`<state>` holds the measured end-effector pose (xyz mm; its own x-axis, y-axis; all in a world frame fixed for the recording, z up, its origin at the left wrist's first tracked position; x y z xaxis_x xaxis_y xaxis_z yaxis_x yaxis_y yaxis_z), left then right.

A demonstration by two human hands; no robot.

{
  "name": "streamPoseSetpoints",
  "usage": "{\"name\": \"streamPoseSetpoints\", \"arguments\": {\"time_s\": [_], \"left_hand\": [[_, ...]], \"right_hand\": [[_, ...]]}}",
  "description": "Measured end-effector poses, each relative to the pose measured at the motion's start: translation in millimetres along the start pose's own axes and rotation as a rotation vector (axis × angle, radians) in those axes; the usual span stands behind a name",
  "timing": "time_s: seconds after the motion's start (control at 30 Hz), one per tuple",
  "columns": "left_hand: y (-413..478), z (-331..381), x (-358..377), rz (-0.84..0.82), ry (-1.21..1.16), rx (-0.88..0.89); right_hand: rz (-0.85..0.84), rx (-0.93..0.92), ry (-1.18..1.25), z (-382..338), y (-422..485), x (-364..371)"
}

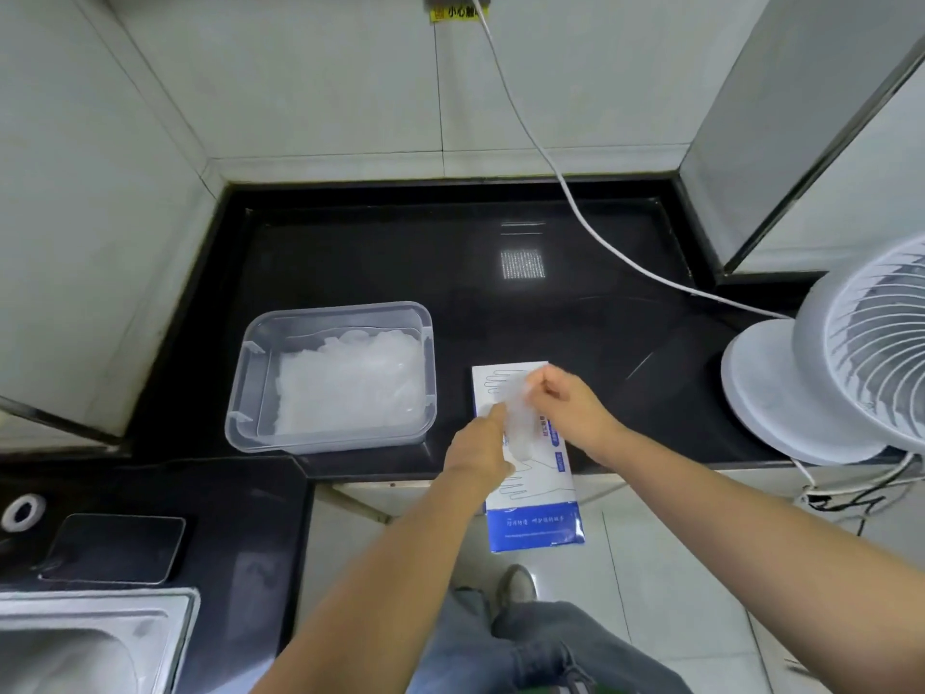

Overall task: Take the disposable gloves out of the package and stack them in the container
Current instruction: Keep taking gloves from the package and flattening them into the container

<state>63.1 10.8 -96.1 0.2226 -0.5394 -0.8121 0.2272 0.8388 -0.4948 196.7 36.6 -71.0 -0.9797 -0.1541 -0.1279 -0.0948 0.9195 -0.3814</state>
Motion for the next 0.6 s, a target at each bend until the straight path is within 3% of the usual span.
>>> {"name": "streamPoseSetpoints", "arguments": {"time_s": [0.13, 0.23, 0.47, 0.53, 0.6], "left_hand": [[-0.9, 2.2, -1.4, -0.016, -0.016, 0.003], [2.7, -0.3, -4.7, -0.054, -0.053, 0.002], [-1.9, 4.6, -53.6, 0.048, -1.027, -0.230], [-3.0, 5.3, -65.5, 0.023, -1.175, -0.245], [-3.2, 3.6, -74.1, 0.016, -1.149, -0.239]], "right_hand": [[0.093, -0.026, 0.352, -29.3, 5.4, -13.8], [0.128, -0.032, 0.427, -48.8, 2.7, -19.3], [0.075, 0.059, 0.373, -45.9, -10.0, -12.8], [0.038, 0.038, 0.355, -45.1, -10.9, -8.3], [0.010, 0.036, 0.348, -49.5, -12.5, -2.0]]}}
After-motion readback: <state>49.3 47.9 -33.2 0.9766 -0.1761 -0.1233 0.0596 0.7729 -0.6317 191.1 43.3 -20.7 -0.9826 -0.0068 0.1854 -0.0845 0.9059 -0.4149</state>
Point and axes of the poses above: each hand's wrist, its own y-axis towards the middle knuckle, its own x-axis out of the palm, z = x × y, the point moved 5 cm from there along y, towards the middle knuckle, and after that the axes turned 12 degrees about y, right-handed, at the moved point
